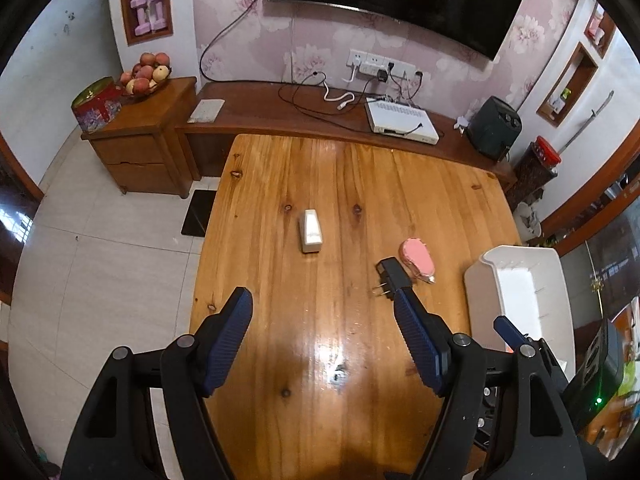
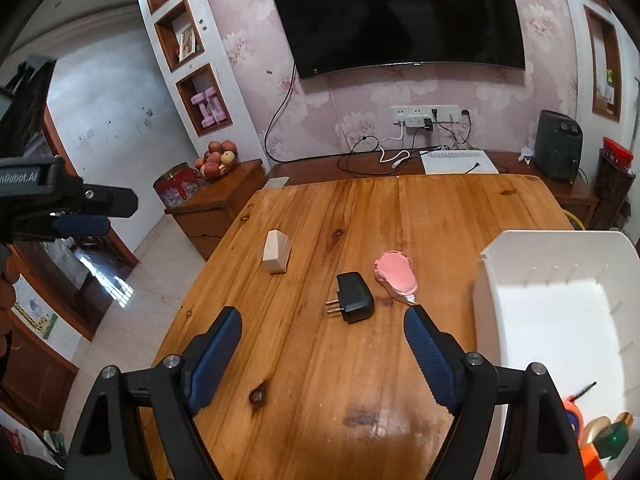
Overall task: Organize rigid objects
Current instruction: 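Move left tool toward the cream block while right tool approaches the black plug charger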
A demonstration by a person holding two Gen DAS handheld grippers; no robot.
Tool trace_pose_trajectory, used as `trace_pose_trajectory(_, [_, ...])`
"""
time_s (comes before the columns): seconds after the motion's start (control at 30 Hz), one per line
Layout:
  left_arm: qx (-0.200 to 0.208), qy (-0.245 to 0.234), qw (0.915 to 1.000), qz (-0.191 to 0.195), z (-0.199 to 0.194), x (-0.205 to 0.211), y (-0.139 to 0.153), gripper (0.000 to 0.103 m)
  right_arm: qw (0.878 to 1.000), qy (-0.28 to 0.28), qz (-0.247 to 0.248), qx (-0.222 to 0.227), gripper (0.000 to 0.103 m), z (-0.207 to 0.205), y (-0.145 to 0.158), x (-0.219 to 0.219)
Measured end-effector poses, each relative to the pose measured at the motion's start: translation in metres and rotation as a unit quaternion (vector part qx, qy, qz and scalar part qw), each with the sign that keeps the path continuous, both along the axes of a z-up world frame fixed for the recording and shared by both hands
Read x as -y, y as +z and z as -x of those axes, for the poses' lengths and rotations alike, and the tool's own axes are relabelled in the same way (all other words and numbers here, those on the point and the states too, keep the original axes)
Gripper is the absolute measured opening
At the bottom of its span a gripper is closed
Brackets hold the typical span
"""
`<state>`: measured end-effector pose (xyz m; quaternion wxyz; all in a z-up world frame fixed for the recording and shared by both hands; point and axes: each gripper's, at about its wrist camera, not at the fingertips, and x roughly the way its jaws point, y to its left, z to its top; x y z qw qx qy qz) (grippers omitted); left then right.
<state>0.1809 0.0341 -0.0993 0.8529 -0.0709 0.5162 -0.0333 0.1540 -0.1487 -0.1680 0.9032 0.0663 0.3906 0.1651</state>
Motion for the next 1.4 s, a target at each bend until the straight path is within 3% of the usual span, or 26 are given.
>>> trace_pose_trajectory(0.3, [-0.037, -0.011, 0.9992, 0.013, -0.032, -0.013, -0.029, 0.077, 0.999, -0.011, 0.046, 0.021, 0.084, -0.017, -0.015, -0.031])
trace_pose_trajectory(0.53, [-0.07, 0.012, 0.9969, 0.034, -0.06, -0.027, -0.057, 0.077, 0.997, -0.019, 0.075, 0.013, 0.085, -0.037, -0.037, -0.043])
trace_pose_trajectory(0.67, [-0.089, 0.01, 0.9952, 0.04, -0.074, -0.027, -0.074, 0.077, 0.996, -0.029, 0.086, 0.006, 0.1, -0.046, -0.05, -0.045])
trace_pose_trajectory(1.17, [-0.147, 0.008, 0.9851, 0.089, -0.122, -0.012, -0.143, 0.082, 0.993, -0.036, 0.104, -0.035, 0.1, -0.073, -0.1, -0.055])
trace_pose_trajectory(1.4, [-0.14, 0.034, 0.9852, 0.094, -0.129, -0.01, -0.158, 0.082, 0.993, -0.044, 0.106, -0.034, 0.095, -0.08, -0.109, -0.058])
